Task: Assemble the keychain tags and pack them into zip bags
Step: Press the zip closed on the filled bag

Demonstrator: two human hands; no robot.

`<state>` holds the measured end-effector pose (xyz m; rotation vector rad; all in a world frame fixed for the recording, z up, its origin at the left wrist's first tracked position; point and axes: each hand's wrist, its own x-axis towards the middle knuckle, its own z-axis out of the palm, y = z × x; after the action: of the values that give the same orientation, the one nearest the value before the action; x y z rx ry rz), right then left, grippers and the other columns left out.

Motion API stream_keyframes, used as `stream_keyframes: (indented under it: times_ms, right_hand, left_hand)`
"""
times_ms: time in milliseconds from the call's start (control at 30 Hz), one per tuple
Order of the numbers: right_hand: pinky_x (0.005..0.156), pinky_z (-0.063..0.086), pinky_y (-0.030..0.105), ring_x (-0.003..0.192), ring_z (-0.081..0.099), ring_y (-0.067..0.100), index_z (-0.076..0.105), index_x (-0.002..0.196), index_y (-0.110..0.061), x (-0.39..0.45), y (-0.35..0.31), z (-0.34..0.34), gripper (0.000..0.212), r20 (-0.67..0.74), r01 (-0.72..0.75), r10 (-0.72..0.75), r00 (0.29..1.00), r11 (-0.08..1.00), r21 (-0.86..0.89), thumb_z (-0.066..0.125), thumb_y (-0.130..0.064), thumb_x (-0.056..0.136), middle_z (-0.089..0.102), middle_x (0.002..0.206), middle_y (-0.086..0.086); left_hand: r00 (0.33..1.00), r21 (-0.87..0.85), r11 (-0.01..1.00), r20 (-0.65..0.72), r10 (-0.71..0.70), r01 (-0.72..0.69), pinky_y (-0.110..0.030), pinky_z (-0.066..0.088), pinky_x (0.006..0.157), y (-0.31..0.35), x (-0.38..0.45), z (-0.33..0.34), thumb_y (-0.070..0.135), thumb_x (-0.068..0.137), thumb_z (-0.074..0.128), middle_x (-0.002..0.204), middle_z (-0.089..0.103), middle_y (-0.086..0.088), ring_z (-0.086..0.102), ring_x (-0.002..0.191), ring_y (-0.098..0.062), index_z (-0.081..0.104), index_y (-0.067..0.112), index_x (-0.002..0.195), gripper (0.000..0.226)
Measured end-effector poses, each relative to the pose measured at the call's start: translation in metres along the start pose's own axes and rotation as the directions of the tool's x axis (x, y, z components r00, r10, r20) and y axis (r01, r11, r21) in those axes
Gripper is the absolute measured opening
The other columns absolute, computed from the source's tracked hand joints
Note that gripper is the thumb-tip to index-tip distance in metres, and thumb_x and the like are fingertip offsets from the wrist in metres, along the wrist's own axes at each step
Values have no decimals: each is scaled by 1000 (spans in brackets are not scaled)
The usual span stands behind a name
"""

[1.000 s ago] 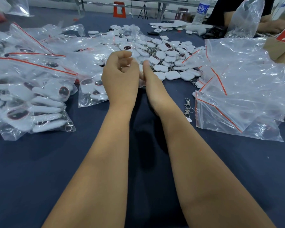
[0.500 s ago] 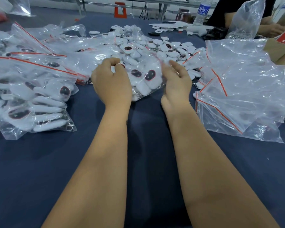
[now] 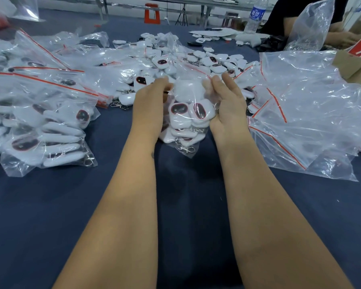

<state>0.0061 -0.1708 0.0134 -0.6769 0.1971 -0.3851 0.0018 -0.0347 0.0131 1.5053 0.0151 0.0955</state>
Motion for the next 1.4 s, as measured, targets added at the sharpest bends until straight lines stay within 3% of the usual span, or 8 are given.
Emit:
stream_keyframes:
  times_ms: [133, 233, 367, 633, 733, 833, 1067, 1400]
  right_hand:
    - [89, 58, 46, 80, 71, 25, 61, 116, -5, 3, -2, -4, 35, -31, -39, 38, 999, 998, -42, 69, 7, 84, 73, 82, 11]
    - [83, 60, 43, 78, 73, 24, 64, 107, -8, 4, 0, -4, 29, 39, -70, 77, 996, 987, -145, 71, 5, 83, 75, 79, 9]
    - [93, 54, 50, 86, 68, 32, 61, 111, -2, 9, 6, -1, 25, 21, -103, 109, 994, 977, -186, 68, -1, 87, 68, 98, 17]
    - [69, 56, 33, 62, 62, 21, 65, 69, -7, 9, 7, -4, 21, 45, -140, 166, 985, 927, -349, 69, -14, 89, 64, 67, 7]
    - [79, 55, 39, 68, 62, 24, 63, 75, -6, 7, 8, -2, 17, 50, -134, 159, 986, 934, -333, 66, -11, 91, 63, 67, 6]
    - [55, 54, 26, 52, 62, 15, 63, 77, -7, 7, 8, -2, 19, 33, -123, 141, 989, 940, -318, 59, -11, 96, 63, 59, 1]
    - [61, 51, 28, 55, 60, 14, 62, 76, -8, 4, 9, -3, 17, 18, -58, 70, 997, 929, -366, 64, -10, 93, 63, 60, 0]
    - [53, 49, 19, 57, 57, 11, 64, 81, -7, 0, 6, -3, 12, 13, -46, 55, 998, 931, -363, 63, -6, 93, 65, 67, 3]
  left_hand:
    - [968, 74, 997, 248, -33, 15, -40, 51, 91, 0, 3, -6, 79, 70, 51, 99, 76, 1, 71, 96, -19, 73, 23, 108, 72]
    - [943, 55, 998, 334, 1, -21, -43, 51, 97, -2, 3, -3, 66, 77, 64, 100, 75, -12, 71, 98, -29, 72, 4, 108, 69]
    - [973, 40, 998, 223, -51, 43, -37, 53, 93, -6, 10, -1, 41, 97, 57, 87, 76, 1, 70, 87, -19, 79, 25, 74, 36]
    - [975, -306, 933, 175, -139, 188, -34, 59, 73, -9, 16, 0, 33, 103, 46, 80, 75, -6, 73, 75, -21, 72, 14, 93, 33]
    - [971, -380, 899, 176, -162, 219, -40, 60, 77, -10, 17, 1, 35, 101, 51, 83, 75, -12, 73, 78, -28, 76, 15, 73, 42]
    - [988, -332, 932, 93, -121, 146, -48, 56, 91, -10, 19, 1, 32, 100, 54, 94, 75, -15, 71, 95, -35, 71, 13, 82, 32]
    - [998, -373, 928, -46, -51, 30, -27, 55, 63, -17, 22, -1, 15, 97, 59, 65, 70, -3, 65, 62, -14, 65, 8, 78, 22]
    - [988, -482, 874, -89, -127, 69, -38, 59, 81, -14, 23, -2, 9, 95, 60, 75, 72, -7, 68, 72, -20, 66, 10, 82, 15]
